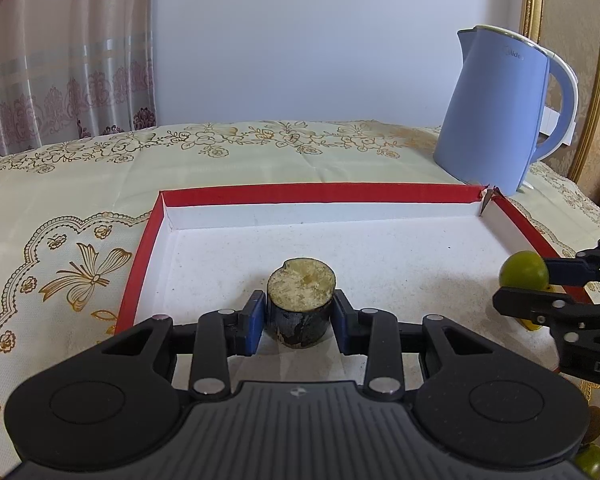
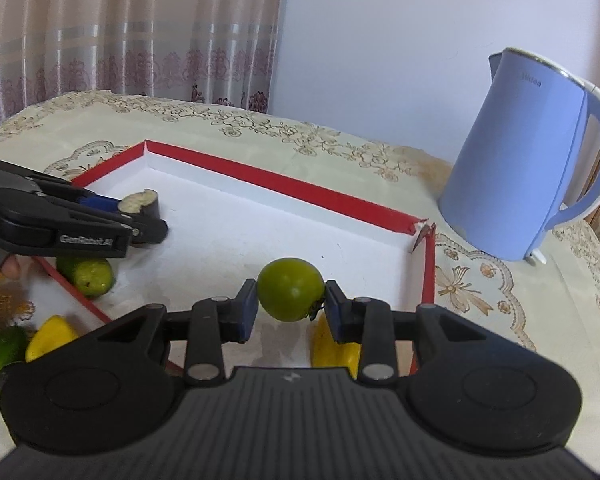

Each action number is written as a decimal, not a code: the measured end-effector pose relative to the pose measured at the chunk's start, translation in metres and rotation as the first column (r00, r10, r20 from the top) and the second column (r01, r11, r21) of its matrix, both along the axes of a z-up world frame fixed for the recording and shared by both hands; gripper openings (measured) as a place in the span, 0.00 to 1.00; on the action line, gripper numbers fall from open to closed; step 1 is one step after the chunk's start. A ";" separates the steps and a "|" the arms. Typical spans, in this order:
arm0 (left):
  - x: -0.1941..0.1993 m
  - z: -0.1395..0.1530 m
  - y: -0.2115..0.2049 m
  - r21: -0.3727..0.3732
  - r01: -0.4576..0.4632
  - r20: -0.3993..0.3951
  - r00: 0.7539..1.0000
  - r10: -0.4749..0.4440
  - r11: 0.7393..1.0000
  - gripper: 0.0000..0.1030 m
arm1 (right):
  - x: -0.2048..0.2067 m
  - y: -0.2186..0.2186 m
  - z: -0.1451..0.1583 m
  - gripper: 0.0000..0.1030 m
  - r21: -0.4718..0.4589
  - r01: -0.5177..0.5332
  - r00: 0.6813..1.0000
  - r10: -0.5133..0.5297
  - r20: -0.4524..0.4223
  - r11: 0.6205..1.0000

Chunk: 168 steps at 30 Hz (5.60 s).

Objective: Organize fruits
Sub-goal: 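Open the right tool to drop the green lime into the tray, then lower the eggplant slice onto the tray floor and open the left tool, then move both tools back toward the remaining fruit pile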

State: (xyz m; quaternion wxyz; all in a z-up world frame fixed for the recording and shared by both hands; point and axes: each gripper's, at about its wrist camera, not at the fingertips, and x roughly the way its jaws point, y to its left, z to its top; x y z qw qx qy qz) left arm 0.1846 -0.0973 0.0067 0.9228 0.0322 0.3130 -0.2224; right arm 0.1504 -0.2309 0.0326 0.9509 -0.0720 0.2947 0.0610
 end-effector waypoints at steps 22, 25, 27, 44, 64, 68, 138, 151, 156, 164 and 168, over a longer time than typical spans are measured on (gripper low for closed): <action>0.000 0.000 -0.001 0.001 -0.001 0.000 1.000 0.001 1.000 0.33 | 0.015 0.006 -0.018 0.32 0.012 -0.001 0.999 0.001 -0.042 1.000; 0.000 0.000 0.000 0.000 -0.001 0.000 1.000 0.001 1.000 0.33 | 0.014 0.006 -0.019 0.32 0.017 0.000 0.999 0.001 -0.036 1.000; 0.000 0.000 0.000 0.001 -0.001 0.000 1.000 0.001 1.000 0.33 | 0.012 0.004 -0.019 0.38 0.030 -0.001 1.000 0.002 -0.028 1.000; -0.001 -0.001 -0.001 0.006 -0.002 0.005 1.000 0.002 1.000 0.34 | -0.053 -0.049 0.010 1.00 0.166 0.158 0.937 -0.201 0.285 0.973; -0.009 -0.003 -0.007 0.062 -0.014 0.053 0.999 0.010 0.998 0.34 | -0.038 -0.135 -0.045 1.00 0.662 0.262 0.928 -0.373 0.028 0.702; -0.010 -0.004 -0.011 0.102 -0.042 0.068 0.997 0.035 0.994 0.47 | -0.039 -0.135 -0.046 1.00 0.667 0.255 0.933 -0.360 0.021 0.700; -0.156 0.075 0.033 0.117 -0.086 0.319 0.947 0.045 0.989 0.87 | -0.110 -0.125 -0.023 1.00 0.629 0.185 0.924 -0.351 0.150 0.755; -0.178 0.027 0.050 0.099 -0.071 0.192 0.980 0.051 0.993 0.87 | -0.164 -0.048 -0.008 0.85 0.178 0.105 0.968 -0.142 0.209 0.978; -0.178 0.023 0.049 0.103 -0.055 0.179 0.983 0.036 0.993 0.87 | -0.149 -0.041 -0.015 0.59 0.135 0.086 0.990 -0.100 0.101 0.987; -0.174 0.020 0.051 0.071 -0.045 0.150 0.988 0.034 0.996 0.87 | -0.135 -0.026 -0.022 0.46 0.081 0.031 0.999 -0.033 0.031 0.996; -0.173 0.018 0.052 0.070 -0.037 0.139 0.990 0.027 0.997 0.87 | -0.124 -0.021 -0.024 0.33 0.073 0.014 1.000 -0.014 -0.002 0.997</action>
